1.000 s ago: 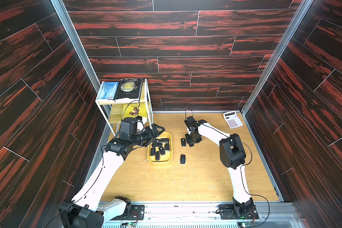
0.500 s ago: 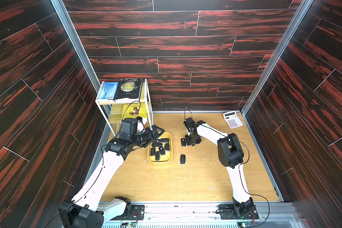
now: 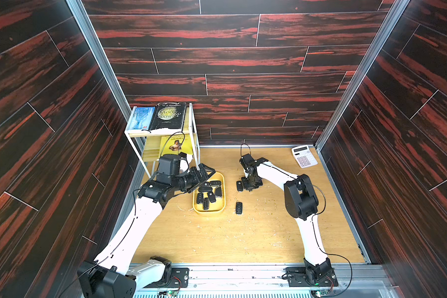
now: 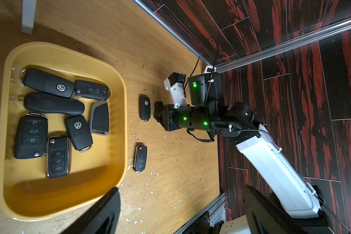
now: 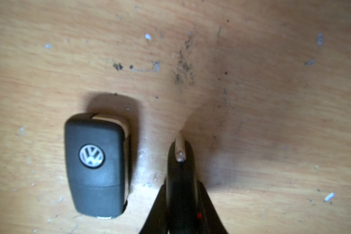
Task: Place the car key into the storage box
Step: Pick up the car key from the center of the board.
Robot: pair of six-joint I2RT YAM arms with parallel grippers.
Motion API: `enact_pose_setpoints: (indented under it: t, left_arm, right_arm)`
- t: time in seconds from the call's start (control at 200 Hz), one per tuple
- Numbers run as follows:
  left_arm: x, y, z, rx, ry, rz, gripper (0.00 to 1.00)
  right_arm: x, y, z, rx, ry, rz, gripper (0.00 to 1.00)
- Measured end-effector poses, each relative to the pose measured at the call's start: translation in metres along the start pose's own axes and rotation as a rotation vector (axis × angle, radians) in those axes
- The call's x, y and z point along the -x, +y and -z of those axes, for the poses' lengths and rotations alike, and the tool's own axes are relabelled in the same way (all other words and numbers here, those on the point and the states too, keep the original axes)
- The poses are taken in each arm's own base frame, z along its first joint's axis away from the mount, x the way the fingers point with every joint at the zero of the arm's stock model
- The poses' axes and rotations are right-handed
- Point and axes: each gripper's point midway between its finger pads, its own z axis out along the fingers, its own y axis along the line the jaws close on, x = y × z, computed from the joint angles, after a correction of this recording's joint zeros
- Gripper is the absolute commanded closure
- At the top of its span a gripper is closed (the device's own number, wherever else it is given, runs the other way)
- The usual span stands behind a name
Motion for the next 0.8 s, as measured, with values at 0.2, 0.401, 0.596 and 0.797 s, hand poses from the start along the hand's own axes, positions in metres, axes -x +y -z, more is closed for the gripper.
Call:
enact_pose_setpoints:
  t: [0.2, 0.401, 0.596, 0.797]
  left_arm:
    - [0.0, 0.001, -0.002, 0.004, 0.004, -0.023, 0.11]
    - [0.007, 0.004, -0.009, 0.033, 0.016, -0.087, 0.13]
    - [0.006, 0.019, -0.018, 0.085, 0.04, -0.155, 0.13]
    - [0.008, 0.029, -0.012, 0.135, -0.001, -0.27, 0.12]
  right_arm:
    - [-0.003, -0.001, 0.009, -0.002, 0.008, 0.001, 0.94]
    - [0.002, 0.015, 0.079, 0.118, -0.071, 0.006, 0.93]
    - [0.01, 0.053, 0.176, 0.389, -0.209, 0.049, 0.95]
    - [0.005, 0.09, 0.231, 0.648, -0.232, 0.103, 0.95]
